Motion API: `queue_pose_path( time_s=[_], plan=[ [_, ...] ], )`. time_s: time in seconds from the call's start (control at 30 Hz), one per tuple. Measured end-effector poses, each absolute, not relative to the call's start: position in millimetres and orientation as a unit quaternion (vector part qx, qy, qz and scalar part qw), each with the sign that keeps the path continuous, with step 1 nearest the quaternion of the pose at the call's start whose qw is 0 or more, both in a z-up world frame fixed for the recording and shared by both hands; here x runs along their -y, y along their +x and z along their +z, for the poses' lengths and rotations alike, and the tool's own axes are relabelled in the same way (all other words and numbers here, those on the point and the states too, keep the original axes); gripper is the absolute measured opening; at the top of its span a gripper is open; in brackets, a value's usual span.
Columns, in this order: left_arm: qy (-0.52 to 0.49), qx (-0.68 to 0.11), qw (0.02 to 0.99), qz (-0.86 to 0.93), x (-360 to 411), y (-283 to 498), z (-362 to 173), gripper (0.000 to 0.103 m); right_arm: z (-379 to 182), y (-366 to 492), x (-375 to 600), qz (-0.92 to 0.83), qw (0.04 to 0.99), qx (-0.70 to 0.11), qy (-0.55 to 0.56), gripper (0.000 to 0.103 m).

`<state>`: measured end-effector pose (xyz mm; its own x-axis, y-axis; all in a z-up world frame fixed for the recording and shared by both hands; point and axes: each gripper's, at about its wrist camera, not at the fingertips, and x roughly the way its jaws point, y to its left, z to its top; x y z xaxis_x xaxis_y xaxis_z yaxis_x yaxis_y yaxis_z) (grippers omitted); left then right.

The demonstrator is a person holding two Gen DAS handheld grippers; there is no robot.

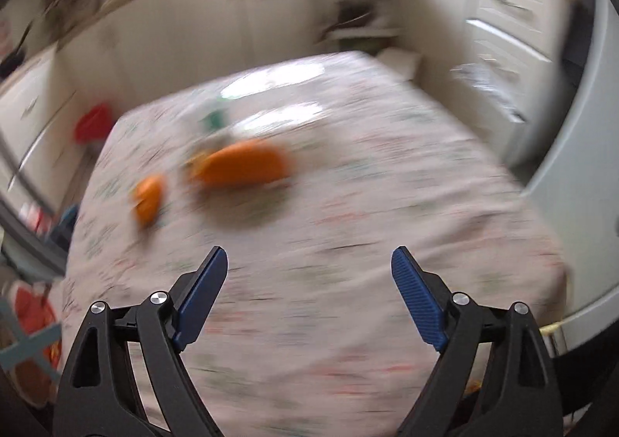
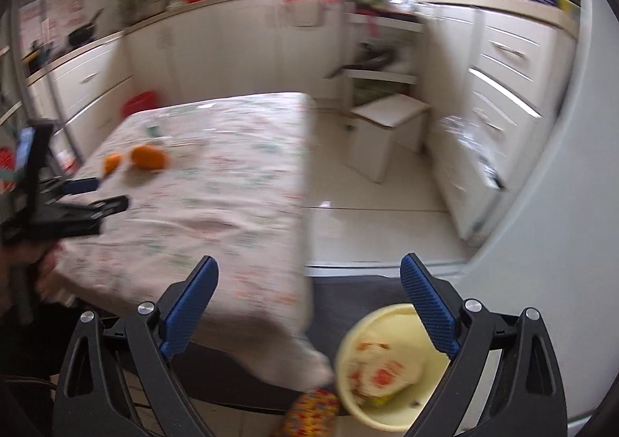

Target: Collect trash

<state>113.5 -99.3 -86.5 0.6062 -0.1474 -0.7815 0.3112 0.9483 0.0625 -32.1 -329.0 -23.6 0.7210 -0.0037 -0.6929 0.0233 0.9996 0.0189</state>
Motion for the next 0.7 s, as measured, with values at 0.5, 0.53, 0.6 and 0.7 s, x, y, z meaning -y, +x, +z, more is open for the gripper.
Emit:
queue_pose_path(
  time_s=[0.5,0.53,0.6,0.7],
  plan=[
    [0.087,-0.464,0.868,-0.153,29.7,216.9,-126.1,0.095,-56.5,47.4,198.6,0.073,0.907,-0.411,-0.062,0.094],
    [0.092,-0.463,0.868,-0.156,27.7,220.8,-126.8,0.095,-59.2,52.7,194.4,0.072,0.905,-0.414,-0.061,0.094],
    [0.094,-0.462,0.866,-0.166,23.6,227.2,-126.9,0.095,-64.0,62.3,185.9,0.081,0.900,-0.425,-0.047,0.094],
    [0.101,-0.461,0.865,-0.171,24.2,228.9,-126.6,0.095,-68.6,68.0,170.0,0.085,0.903,-0.417,-0.061,0.094]
  ],
)
